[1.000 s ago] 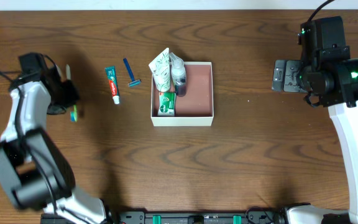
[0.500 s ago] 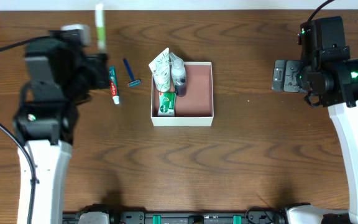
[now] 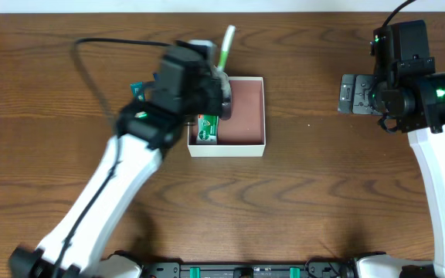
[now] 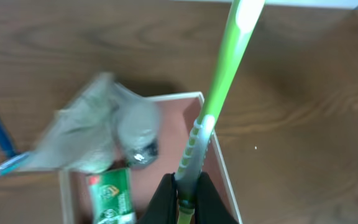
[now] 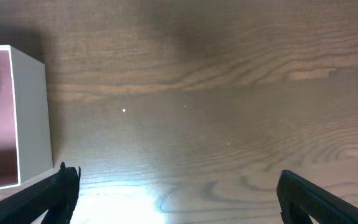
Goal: Pack container
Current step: 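Lift the toothbrush and carry it over the white box, then lower the toothbrush into the box's right side and release it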
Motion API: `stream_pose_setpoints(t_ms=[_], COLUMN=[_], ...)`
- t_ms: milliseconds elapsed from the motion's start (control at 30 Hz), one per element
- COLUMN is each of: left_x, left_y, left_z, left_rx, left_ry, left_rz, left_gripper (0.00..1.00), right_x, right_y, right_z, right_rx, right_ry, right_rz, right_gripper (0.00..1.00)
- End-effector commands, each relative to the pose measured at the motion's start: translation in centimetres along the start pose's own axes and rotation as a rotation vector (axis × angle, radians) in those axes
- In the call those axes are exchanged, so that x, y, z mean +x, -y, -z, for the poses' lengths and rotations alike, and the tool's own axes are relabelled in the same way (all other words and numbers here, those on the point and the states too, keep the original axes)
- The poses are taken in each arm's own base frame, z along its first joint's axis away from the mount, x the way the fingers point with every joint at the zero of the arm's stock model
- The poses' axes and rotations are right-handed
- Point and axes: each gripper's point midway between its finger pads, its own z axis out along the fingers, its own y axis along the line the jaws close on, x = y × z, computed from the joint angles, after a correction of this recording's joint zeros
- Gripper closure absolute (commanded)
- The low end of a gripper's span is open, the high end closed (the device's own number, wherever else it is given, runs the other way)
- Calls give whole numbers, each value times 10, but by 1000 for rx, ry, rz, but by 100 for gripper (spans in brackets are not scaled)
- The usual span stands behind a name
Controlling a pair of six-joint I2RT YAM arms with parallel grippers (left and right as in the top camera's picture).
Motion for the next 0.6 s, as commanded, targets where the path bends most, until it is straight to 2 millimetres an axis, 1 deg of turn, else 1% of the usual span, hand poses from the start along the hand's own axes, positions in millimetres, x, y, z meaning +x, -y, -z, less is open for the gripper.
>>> stream_pose_setpoints(t_ms=[0,100,200,300,433,567], left_x=[10,17,24,31,36,47], left_y=[10,15,13,13,12,6], left_z=[-30,-49,-60,-66,-69,-72], left_rx=[-30,-58,-112,-152,-197,-239], left_ry=[-19,-23,-21,-23,-21,-49], left_rz=[21,29,38,29,11,17], left_gripper=[94,94,94,94,94,94], right_x=[-3,-3,-3,-3,-3,-3], right_y=[4,4,4,4,4,4], right_z=[4,4,4,4,4,4], right_rx=[12,12,12,12,12,12], right_ry=[18,18,18,18,18,18], right_rz=[-23,-23,-23,-23,-23,-23], right_gripper=[1,1,1,1,1,1])
